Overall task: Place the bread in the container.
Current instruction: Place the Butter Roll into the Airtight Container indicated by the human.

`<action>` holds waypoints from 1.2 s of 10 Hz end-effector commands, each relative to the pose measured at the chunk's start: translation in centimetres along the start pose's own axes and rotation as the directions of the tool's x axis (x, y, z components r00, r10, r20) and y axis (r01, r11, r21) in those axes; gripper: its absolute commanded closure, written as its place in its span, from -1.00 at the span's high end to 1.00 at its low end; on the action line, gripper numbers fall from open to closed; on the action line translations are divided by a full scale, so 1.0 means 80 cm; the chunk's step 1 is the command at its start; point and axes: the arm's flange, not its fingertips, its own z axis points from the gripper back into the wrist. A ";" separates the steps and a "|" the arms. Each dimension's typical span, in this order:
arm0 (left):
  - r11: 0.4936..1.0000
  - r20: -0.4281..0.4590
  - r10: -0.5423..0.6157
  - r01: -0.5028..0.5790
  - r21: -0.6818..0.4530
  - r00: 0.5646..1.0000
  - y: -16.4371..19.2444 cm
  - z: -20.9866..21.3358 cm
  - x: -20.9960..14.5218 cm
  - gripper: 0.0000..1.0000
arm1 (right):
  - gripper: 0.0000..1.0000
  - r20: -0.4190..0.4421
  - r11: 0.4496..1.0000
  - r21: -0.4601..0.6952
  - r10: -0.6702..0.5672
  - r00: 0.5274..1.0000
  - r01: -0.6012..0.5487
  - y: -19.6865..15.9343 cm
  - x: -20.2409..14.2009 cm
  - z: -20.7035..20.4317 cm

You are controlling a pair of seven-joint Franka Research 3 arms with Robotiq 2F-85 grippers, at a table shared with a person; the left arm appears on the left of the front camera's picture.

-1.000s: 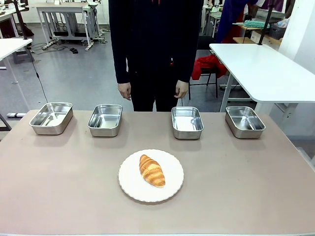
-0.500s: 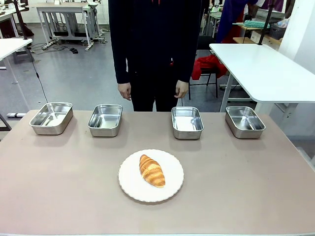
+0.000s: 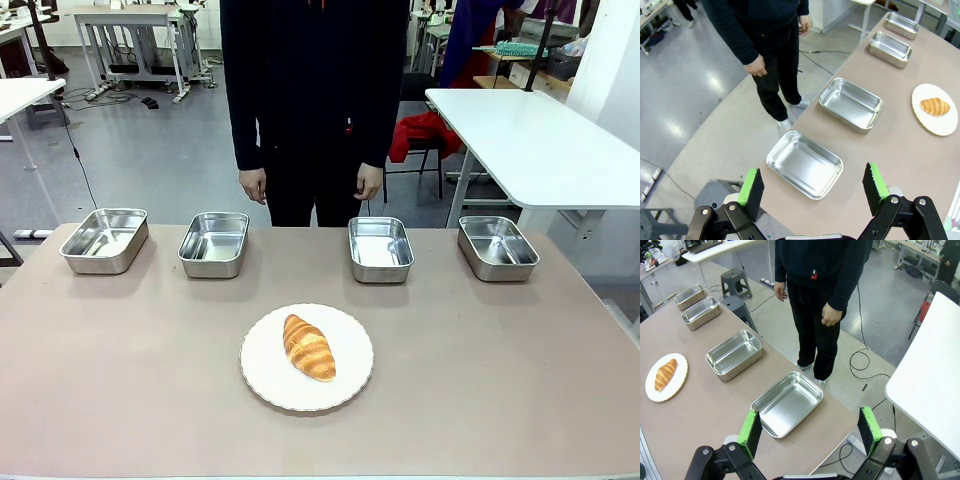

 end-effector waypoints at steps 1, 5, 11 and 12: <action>1.000 0.016 0.007 -0.007 0.006 1.000 0.000 0.000 0.000 1.00 | 1.00 0.003 1.000 0.001 0.004 1.000 -0.004 0.001 0.003 0.000; 1.000 0.016 0.007 -0.007 0.006 1.000 0.000 0.000 0.000 1.00 | 1.00 0.003 1.000 0.001 0.004 1.000 -0.004 0.001 0.003 0.000; 1.000 0.016 0.007 -0.007 0.006 1.000 0.000 0.000 0.000 1.00 | 1.00 0.003 1.000 0.001 0.004 1.000 -0.004 0.001 0.003 0.000; 1.000 0.016 0.007 -0.007 0.006 1.000 0.000 0.000 0.000 1.00 | 1.00 0.003 1.000 0.001 0.004 1.000 -0.004 0.001 0.003 0.000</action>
